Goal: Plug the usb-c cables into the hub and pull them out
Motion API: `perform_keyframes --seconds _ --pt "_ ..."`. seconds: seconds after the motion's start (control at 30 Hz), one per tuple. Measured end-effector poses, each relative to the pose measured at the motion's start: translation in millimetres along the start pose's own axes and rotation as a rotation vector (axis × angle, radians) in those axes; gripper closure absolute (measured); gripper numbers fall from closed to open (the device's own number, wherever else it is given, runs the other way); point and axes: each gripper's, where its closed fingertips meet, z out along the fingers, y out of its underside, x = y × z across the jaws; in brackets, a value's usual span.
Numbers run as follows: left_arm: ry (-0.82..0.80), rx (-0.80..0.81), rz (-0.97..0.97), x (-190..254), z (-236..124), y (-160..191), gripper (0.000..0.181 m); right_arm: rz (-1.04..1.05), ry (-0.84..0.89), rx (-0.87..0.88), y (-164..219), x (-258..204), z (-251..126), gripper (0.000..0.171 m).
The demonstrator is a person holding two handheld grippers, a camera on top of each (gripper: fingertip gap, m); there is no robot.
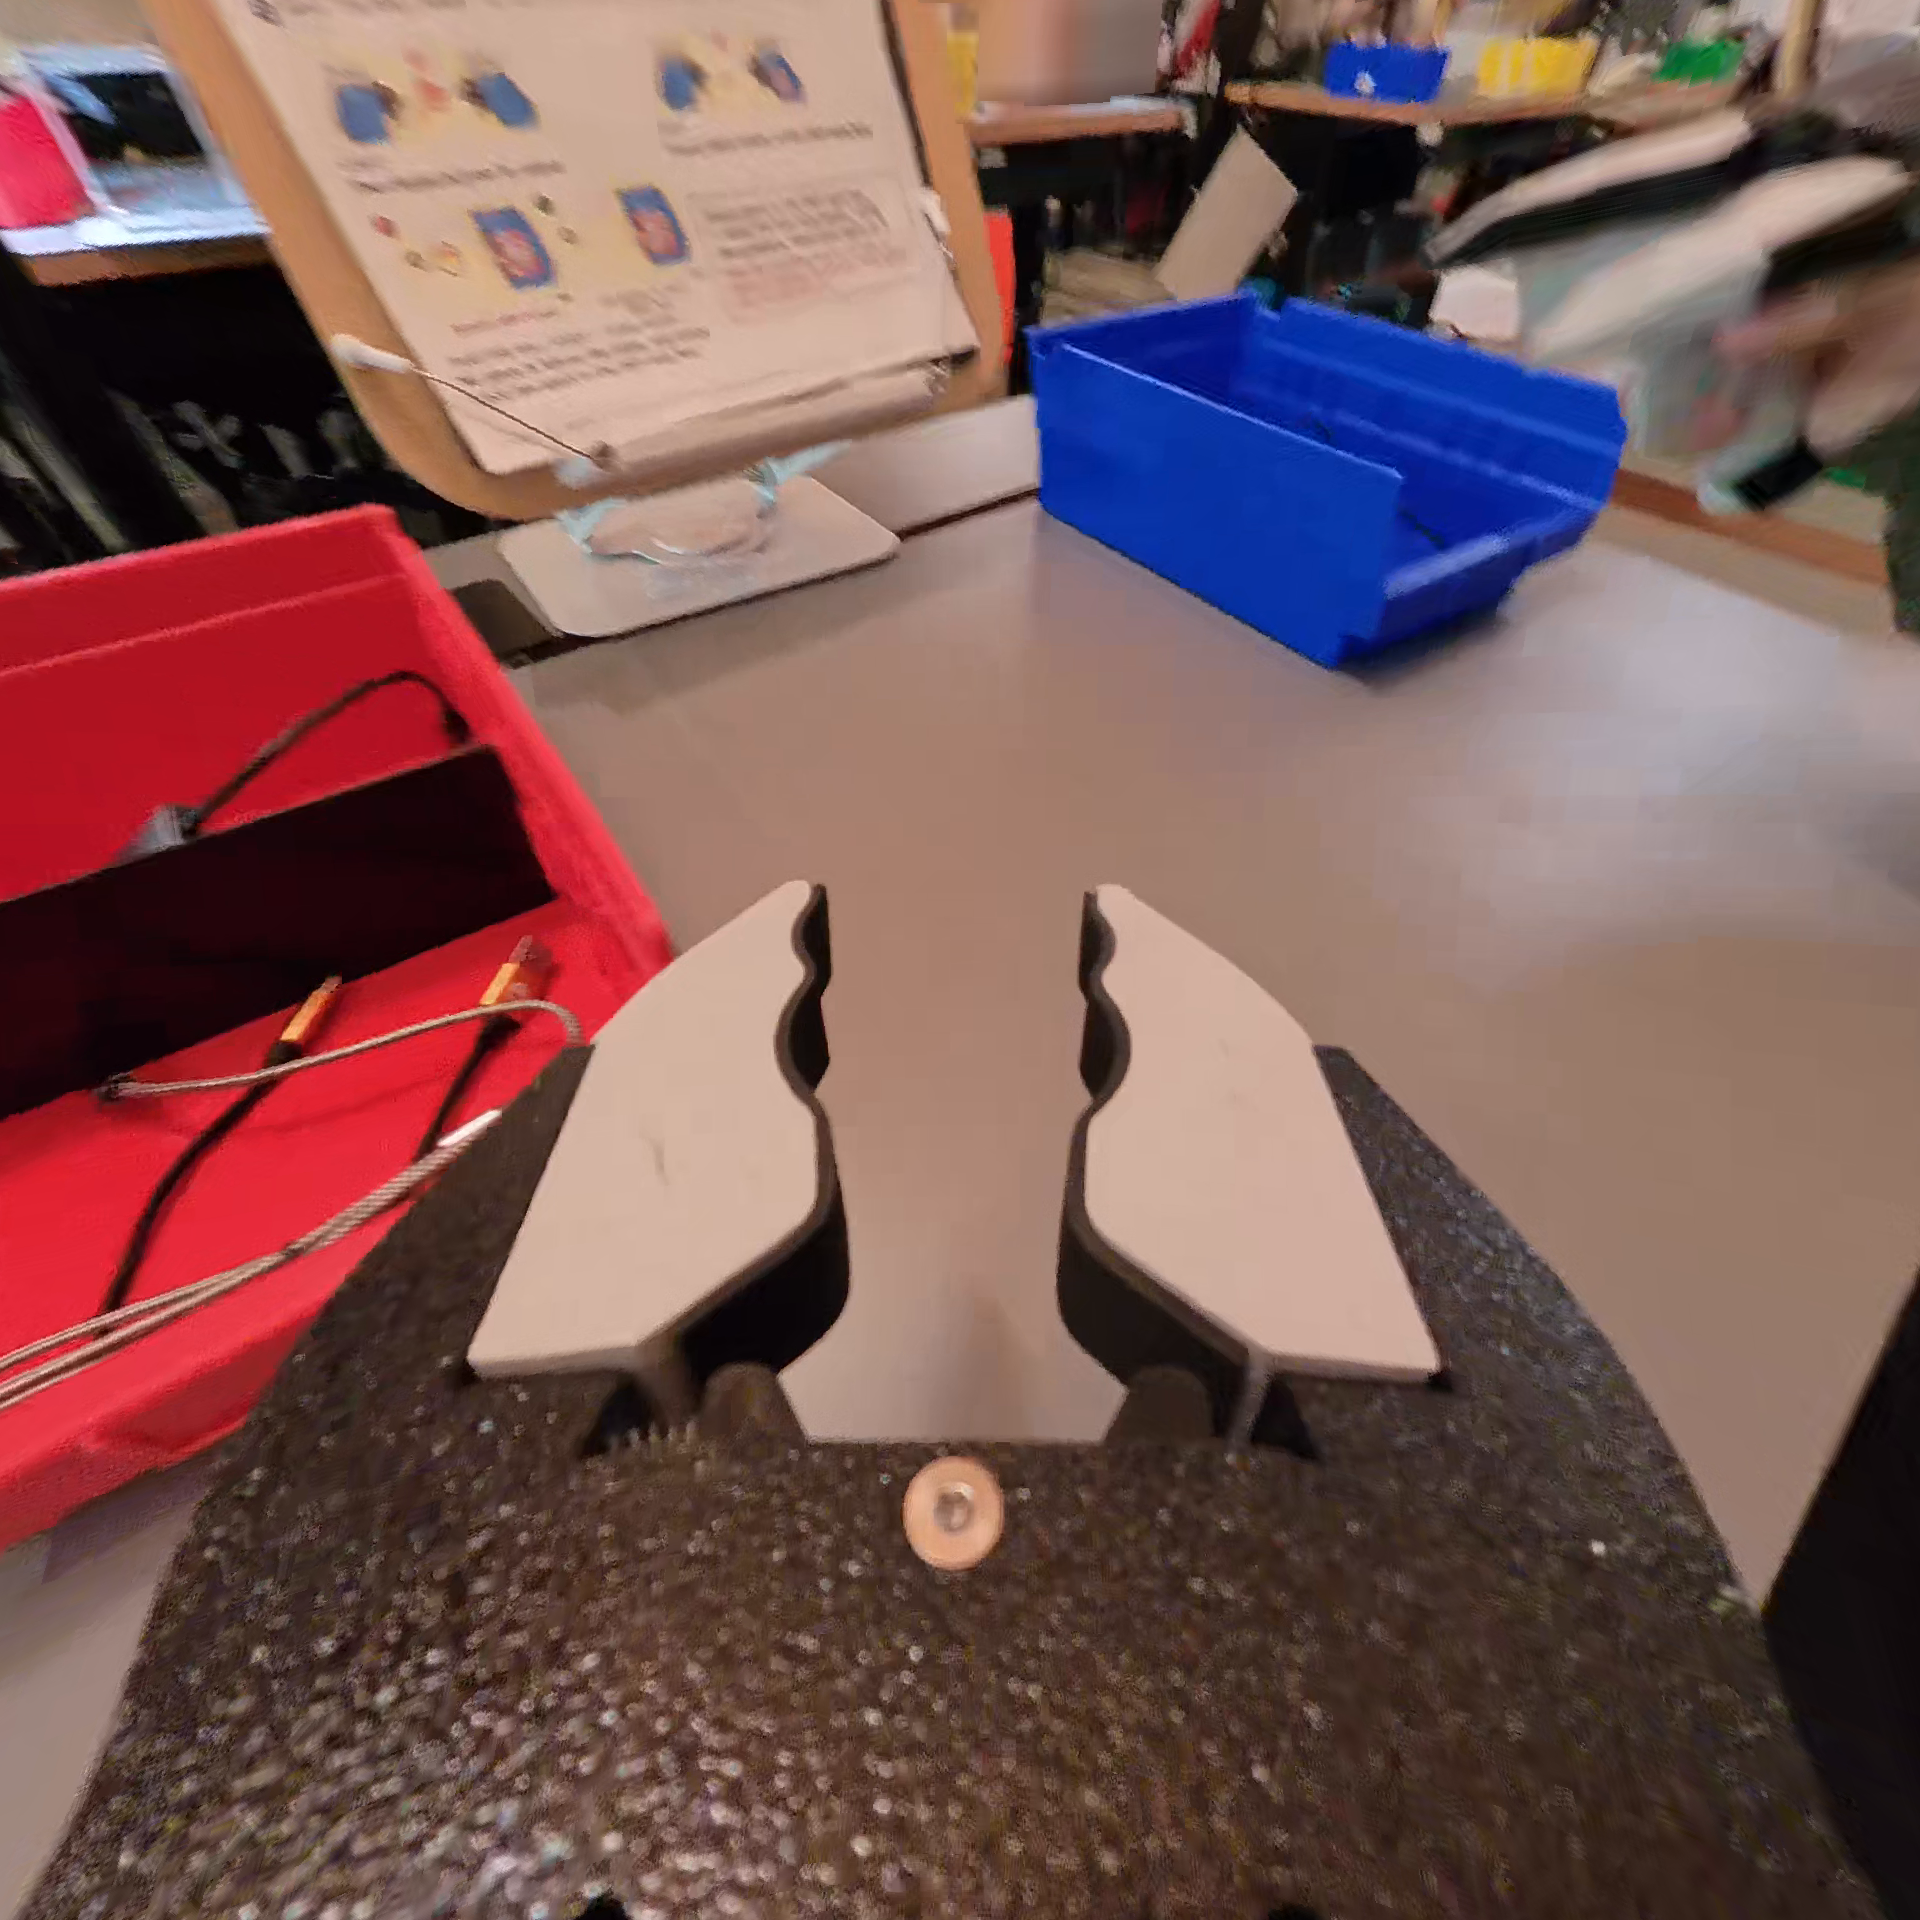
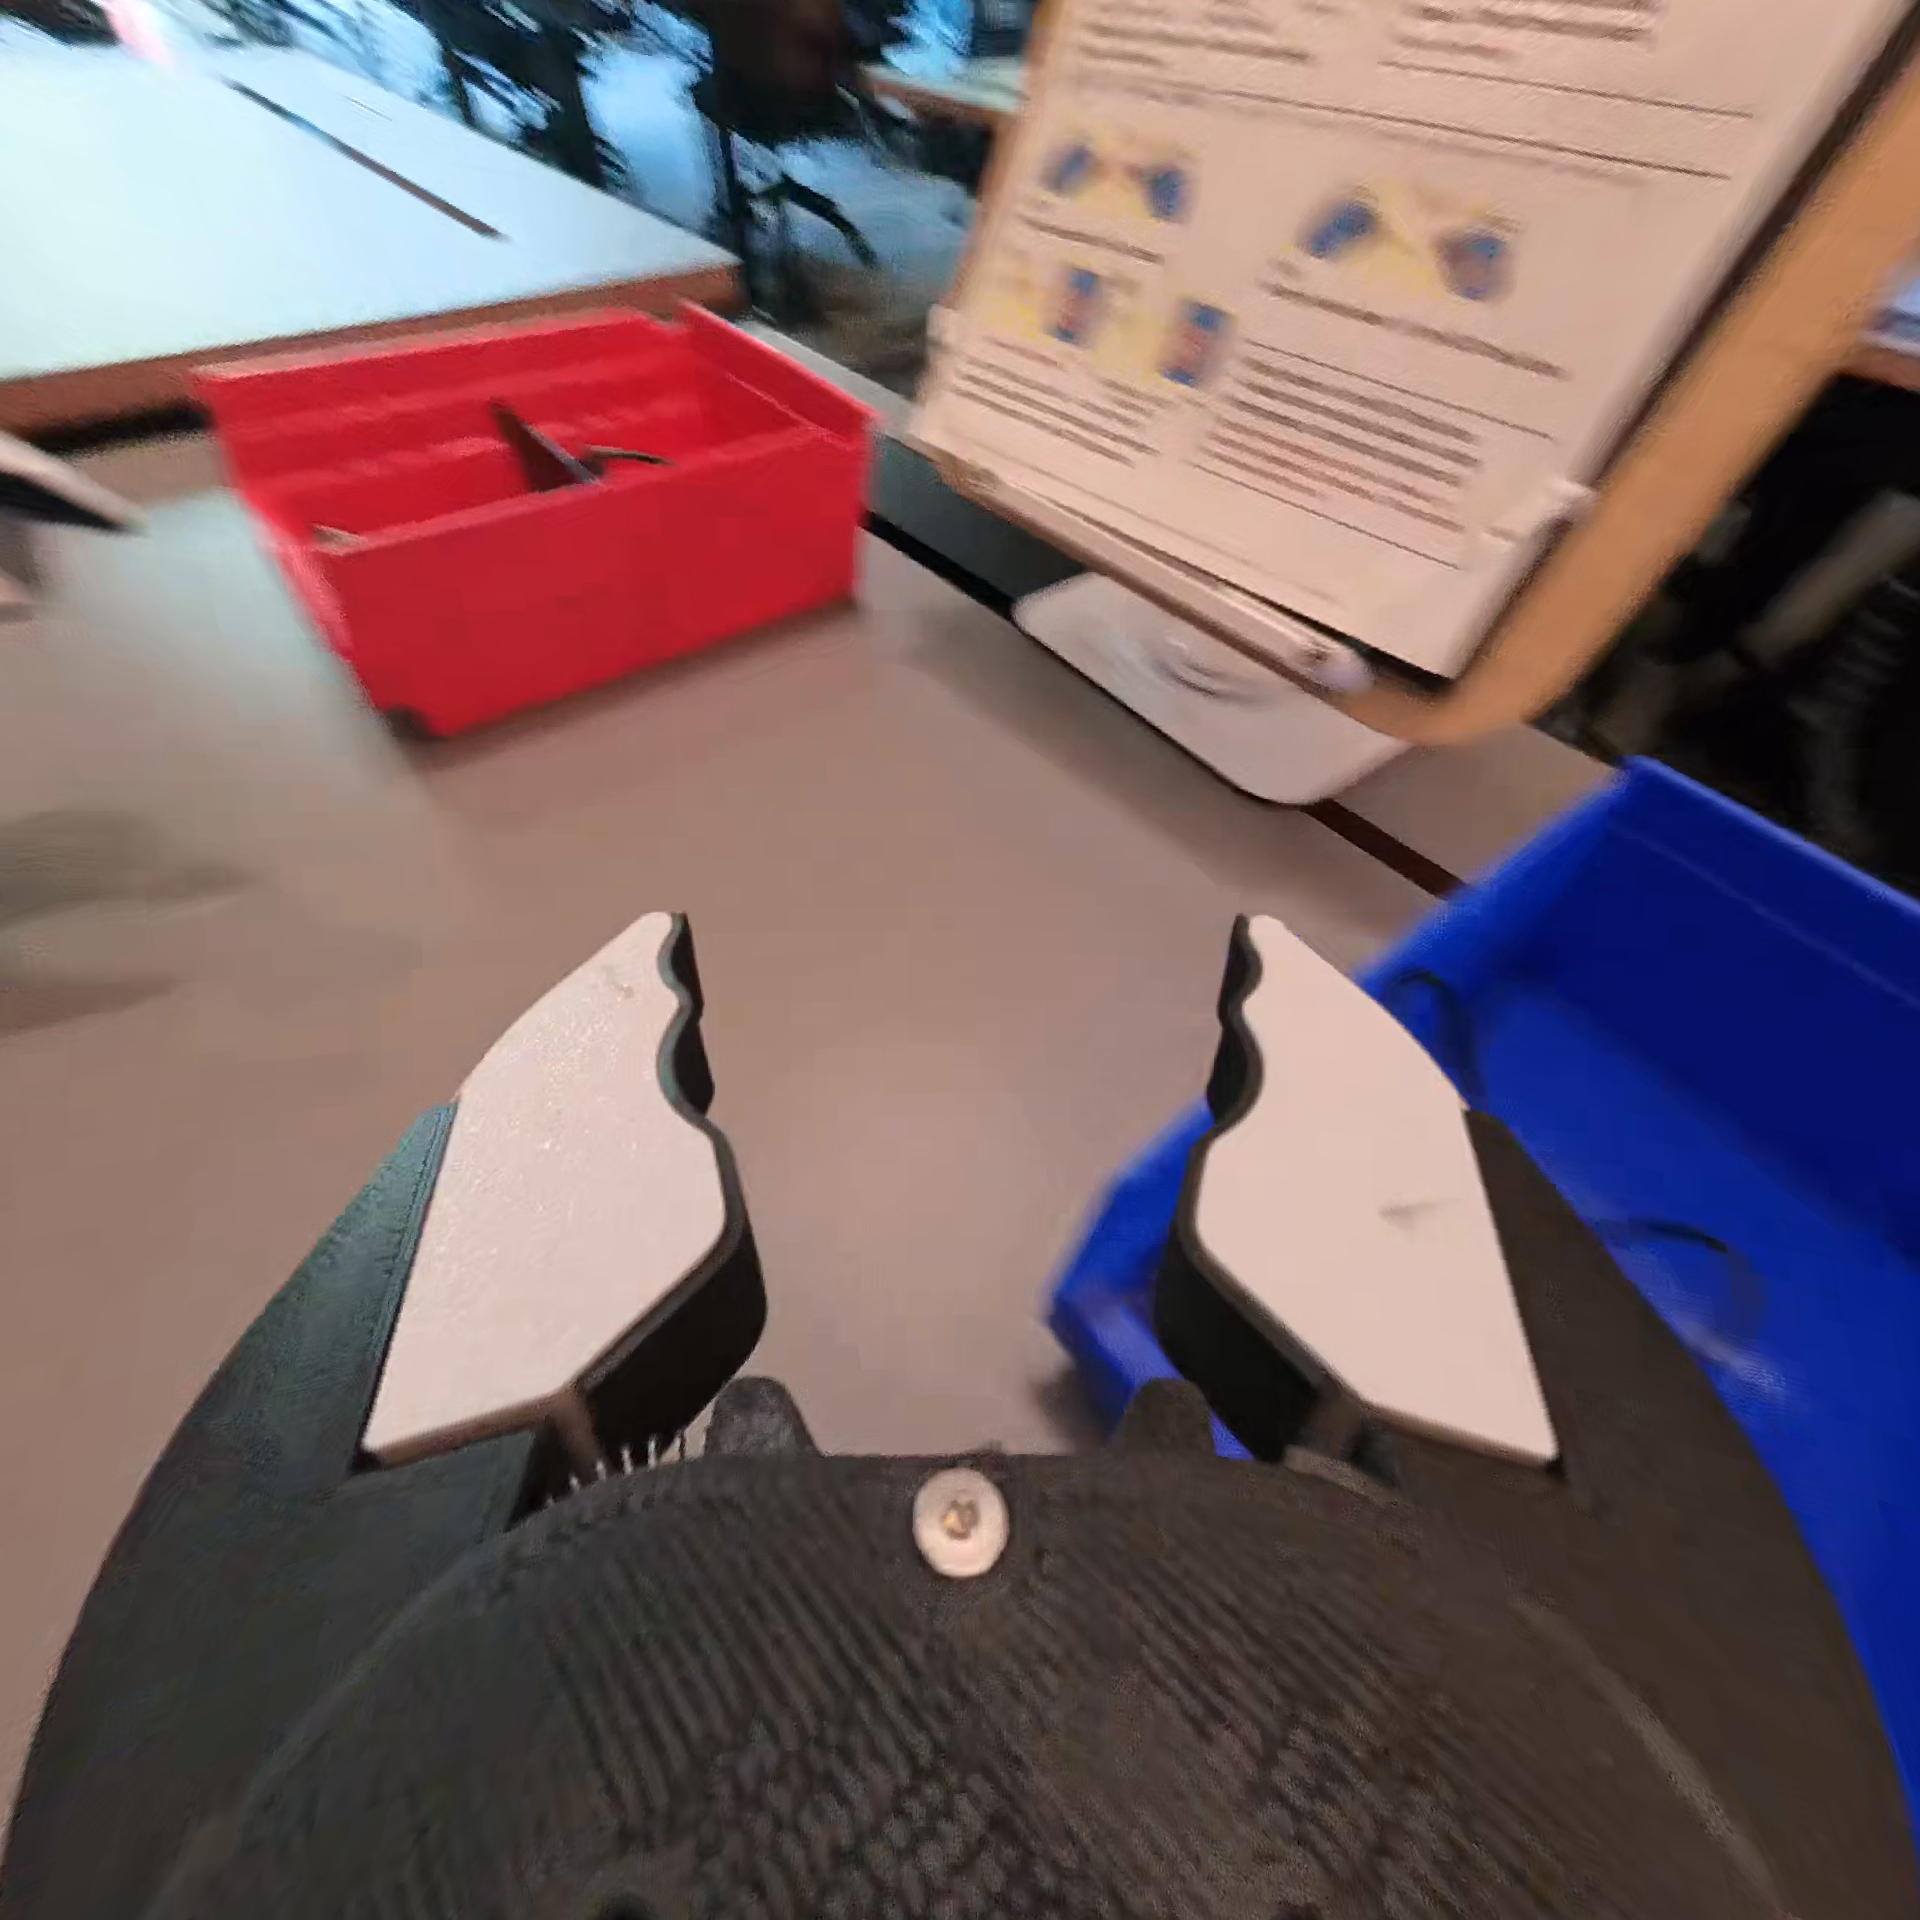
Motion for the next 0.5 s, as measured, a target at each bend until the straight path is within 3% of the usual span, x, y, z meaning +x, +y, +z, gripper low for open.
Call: perform_keyframes --seconds 0.1,0.23,0.37,0.5 --pt "-0.121 -0.052 0.061 -42.5 -1.6 -13.4 0.139 0.0 -0.141 0.074 4.6 -51.9 20.8 0.082" --pt "-0.251 -0.281 0.358 -121.9 16.5 -32.6 0.139 -0.099 -0.295 0.138 25.4 -100.5 45.2 0.092" --pt "-0.204 -0.511 0.565 -184.8 56.1 -34.3 0.141 -0.137 -0.392 0.213 40.9 -128.2 53.4 0.092" --pt "-0.089 -0.677 0.568 -209.2 92.3 -14.6 0.142 -0.065 -0.447 0.21 53.3 -135.2 57.6 0.096"
